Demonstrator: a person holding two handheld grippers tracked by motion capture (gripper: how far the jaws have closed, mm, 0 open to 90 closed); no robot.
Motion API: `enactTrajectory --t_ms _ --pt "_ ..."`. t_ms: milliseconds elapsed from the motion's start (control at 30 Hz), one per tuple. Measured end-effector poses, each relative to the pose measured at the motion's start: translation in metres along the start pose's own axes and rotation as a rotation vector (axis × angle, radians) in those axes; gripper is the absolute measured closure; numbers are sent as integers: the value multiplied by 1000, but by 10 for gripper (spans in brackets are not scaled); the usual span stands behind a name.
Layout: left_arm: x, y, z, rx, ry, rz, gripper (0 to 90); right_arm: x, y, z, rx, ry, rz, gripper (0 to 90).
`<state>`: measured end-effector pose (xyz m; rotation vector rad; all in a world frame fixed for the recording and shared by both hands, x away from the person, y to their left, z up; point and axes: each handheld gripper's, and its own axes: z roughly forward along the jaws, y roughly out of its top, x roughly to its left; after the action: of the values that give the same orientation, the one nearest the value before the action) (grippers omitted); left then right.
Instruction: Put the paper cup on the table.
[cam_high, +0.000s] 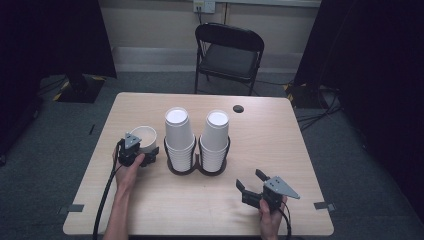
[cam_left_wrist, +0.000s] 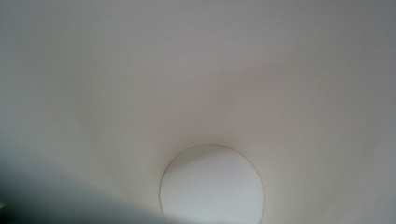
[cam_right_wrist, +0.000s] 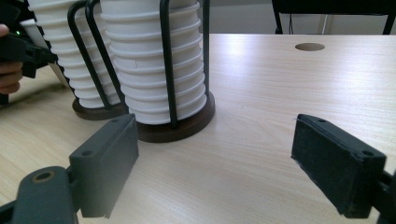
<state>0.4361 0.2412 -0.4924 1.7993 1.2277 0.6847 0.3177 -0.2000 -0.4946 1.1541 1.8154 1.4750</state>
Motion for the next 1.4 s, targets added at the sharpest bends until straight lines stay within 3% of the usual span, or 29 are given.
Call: enactTrajectory --t_ms 167,300,667,900,1033,1400 --pt "2 -6 -4 -15 17 -25 155 0 0 0 -3 0 5 142" --pt "0 -8 -11 -17 16 -7 155 0 0 0 4 -3 -9 142" --pt "-2 -17 -21 -49 12 -49 155 0 0 0 1 -4 -6 143" --pt "-1 -23 -34 -74 -7 -56 155 0 0 0 2 -4 -2 142" --pt "-3 -25 -43 -85 5 -62 155 0 0 0 2 -4 0 142" --pt "-16 -41 -65 -139 -65 -89 154 0 0 0 2 -7 5 142"
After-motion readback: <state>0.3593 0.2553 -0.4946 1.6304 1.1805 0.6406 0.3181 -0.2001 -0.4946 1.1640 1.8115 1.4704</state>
